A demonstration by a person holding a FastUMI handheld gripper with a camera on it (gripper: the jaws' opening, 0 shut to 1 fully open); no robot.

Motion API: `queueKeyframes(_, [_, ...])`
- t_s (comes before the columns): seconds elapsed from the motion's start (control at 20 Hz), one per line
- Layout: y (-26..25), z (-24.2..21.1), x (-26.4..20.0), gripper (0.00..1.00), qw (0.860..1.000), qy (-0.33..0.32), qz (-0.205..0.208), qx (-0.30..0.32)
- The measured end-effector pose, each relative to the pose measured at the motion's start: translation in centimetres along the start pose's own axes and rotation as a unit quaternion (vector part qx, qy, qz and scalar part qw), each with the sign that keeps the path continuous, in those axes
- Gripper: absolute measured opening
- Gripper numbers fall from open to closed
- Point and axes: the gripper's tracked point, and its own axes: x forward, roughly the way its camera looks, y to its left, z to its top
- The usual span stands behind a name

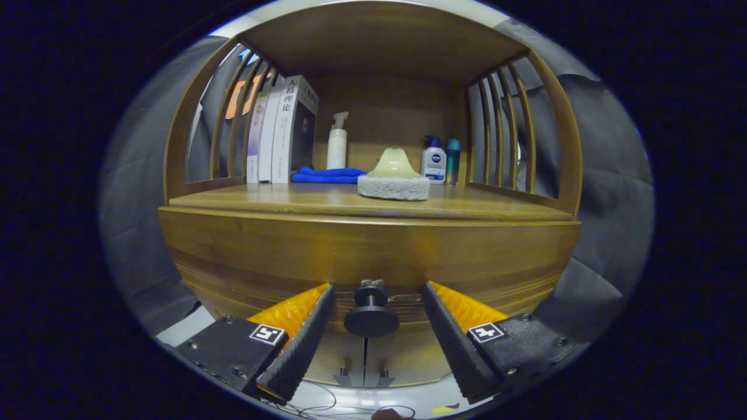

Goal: Pull open the drawer, take out the items inside it, and place them on the countertop above the cabinet.

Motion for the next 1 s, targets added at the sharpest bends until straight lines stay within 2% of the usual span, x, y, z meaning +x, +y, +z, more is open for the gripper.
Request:
queueKeyframes(0.3, [0.1,-0.2,0.1,1.0,1.0,-0.002,0.0,-0.024])
queueKeyframes(0.45, [0.3,1.1,-1.6,0.99,0.999,-0.03,0.004,-0.035])
queueKeyframes(1.0, [0.9,6.6,-12.6,0.99,0.995,-0.082,0.059,0.001])
